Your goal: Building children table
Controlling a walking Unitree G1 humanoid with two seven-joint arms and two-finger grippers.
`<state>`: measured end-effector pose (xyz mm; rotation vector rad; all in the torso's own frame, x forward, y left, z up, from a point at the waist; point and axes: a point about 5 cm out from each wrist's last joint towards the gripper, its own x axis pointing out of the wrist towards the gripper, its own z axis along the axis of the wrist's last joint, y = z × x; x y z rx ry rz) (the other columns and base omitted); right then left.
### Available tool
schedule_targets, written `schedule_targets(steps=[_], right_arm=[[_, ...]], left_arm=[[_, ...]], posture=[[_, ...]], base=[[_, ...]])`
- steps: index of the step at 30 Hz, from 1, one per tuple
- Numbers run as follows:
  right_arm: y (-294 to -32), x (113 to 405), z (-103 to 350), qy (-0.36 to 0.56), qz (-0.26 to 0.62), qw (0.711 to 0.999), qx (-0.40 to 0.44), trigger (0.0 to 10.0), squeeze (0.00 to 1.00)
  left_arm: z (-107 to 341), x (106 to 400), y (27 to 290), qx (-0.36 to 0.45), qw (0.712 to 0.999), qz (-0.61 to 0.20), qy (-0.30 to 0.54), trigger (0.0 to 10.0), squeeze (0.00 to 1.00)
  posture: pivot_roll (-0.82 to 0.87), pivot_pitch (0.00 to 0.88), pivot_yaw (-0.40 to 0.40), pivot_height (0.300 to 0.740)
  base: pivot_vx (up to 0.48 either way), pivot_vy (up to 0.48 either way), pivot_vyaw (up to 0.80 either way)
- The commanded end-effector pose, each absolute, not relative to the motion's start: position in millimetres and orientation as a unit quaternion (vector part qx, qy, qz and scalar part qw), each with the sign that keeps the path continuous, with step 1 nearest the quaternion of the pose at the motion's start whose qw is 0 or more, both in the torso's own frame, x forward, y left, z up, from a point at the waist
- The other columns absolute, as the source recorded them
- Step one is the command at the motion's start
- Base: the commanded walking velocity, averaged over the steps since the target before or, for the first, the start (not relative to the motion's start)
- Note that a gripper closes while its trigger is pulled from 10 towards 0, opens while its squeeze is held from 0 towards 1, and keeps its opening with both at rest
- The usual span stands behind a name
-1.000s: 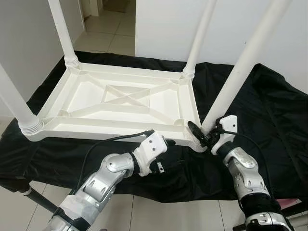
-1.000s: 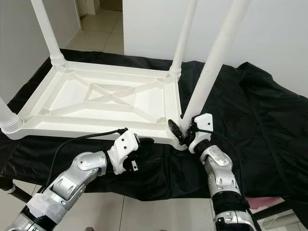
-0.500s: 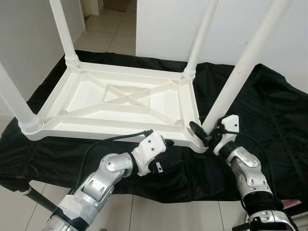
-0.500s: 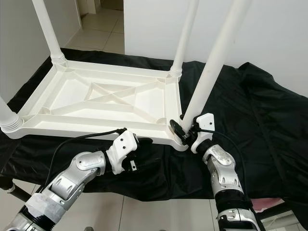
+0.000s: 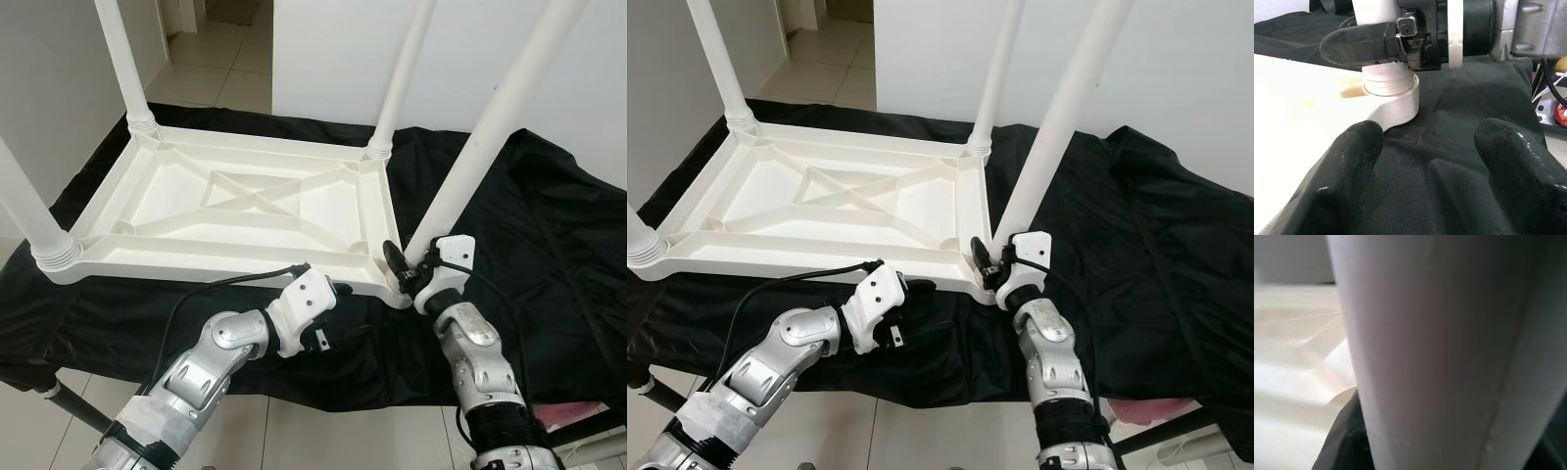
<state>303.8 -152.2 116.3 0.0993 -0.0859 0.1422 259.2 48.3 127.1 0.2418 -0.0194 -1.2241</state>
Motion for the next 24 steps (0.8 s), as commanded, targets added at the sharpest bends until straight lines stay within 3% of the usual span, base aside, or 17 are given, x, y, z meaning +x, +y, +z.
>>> schedule_targets(steps=[1, 3, 5, 20, 21, 24], right_arm=[[-154, 302, 107, -0.018, 0.039, 0.997, 0.059, 10.0, 0.00], [-149, 296, 105, -0.020, -0.077, 0.995, 0.062, 10.0, 0.00], [-142, 295, 105, -0.020, -0.095, 0.993, 0.066, 10.0, 0.00], [-130, 290, 112, -0.021, -0.091, 0.994, 0.063, 10.0, 0.00], [-126, 291, 113, -0.023, -0.074, 0.995, 0.069, 10.0, 1.00], [-125, 291, 116, -0.031, -0.051, 0.995, 0.074, 10.0, 1.00]], left_arm=[[130, 255, 45, 0.118, 0.788, -0.604, -0.012, 10.0, 0.00], [131, 257, 45, 0.118, 0.788, -0.604, -0.013, 10.0, 0.00], [131, 257, 45, 0.118, 0.788, -0.604, -0.014, 10.0, 0.00], [133, 258, 41, 0.114, 0.785, -0.608, -0.016, 10.0, 0.00], [133, 257, 41, 0.113, 0.785, -0.609, -0.016, 10.0, 0.00], [133, 257, 40, 0.111, 0.786, -0.608, -0.016, 10.0, 0.00]], posture=[[0.04, 0.000, -0.077, 0.740], [0.03, 0.000, -0.075, 0.740], [0.03, 0.000, -0.073, 0.740], [0.01, 0.000, -0.069, 0.740], [0.01, 0.000, -0.073, 0.740], [0.01, 0.000, -0.076, 0.740]], base=[[0.000, 0.000, 0.00], [0.000, 0.000, 0.00], [0.000, 0.000, 0.00], [0.000, 0.000, 0.00], [0.000, 0.000, 0.00], [0.000, 0.000, 0.00]])
